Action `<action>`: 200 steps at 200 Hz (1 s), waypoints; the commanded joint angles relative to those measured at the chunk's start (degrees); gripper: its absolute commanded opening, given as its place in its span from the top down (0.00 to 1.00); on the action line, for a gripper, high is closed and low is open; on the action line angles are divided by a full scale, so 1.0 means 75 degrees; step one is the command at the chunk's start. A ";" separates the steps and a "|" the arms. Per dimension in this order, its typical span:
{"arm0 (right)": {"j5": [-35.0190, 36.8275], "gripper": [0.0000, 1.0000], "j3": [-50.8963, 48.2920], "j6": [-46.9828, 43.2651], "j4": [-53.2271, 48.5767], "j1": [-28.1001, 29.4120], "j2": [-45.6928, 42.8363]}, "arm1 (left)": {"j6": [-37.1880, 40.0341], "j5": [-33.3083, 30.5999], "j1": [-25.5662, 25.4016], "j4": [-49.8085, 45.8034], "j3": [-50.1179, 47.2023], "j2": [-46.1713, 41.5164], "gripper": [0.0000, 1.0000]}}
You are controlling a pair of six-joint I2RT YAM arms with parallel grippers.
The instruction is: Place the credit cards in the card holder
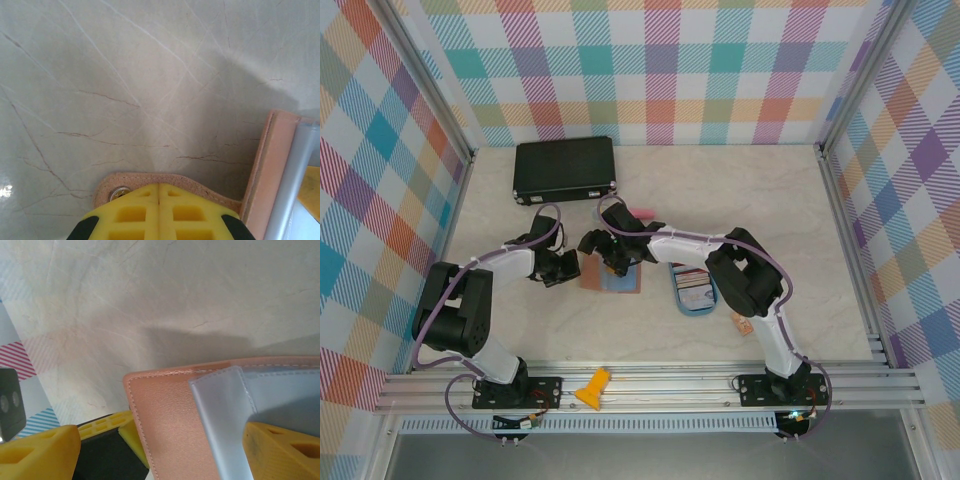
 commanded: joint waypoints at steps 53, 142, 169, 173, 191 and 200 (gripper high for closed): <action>-0.0478 0.15 -0.0405 0.0556 0.1021 0.0075 -0.0231 | 0.0070 0.0111 0.0040 -0.0360 -0.0258 0.0082 1.00; -0.0755 0.15 -0.0451 0.0830 0.1506 0.0098 -0.0220 | 0.0027 -0.0022 0.0046 -0.0523 -0.0160 0.0178 1.00; -0.0797 0.15 -0.0393 0.0850 0.1491 0.0127 -0.0227 | -0.0022 -0.0123 0.0046 -0.0642 -0.0091 0.0189 1.00; -0.0803 0.15 -0.0400 0.0859 0.1485 0.0136 -0.0234 | -0.0023 -0.0134 0.0046 -0.0649 -0.0092 0.0178 1.00; -0.0825 0.15 -0.0438 0.0923 0.1516 0.0160 -0.0250 | -0.0037 -0.0214 0.0046 -0.0754 -0.0037 0.0111 1.00; -0.0838 0.15 -0.0446 0.0948 0.1534 0.0178 -0.0253 | -0.0042 -0.0256 0.0042 -0.0826 -0.0005 0.0064 1.00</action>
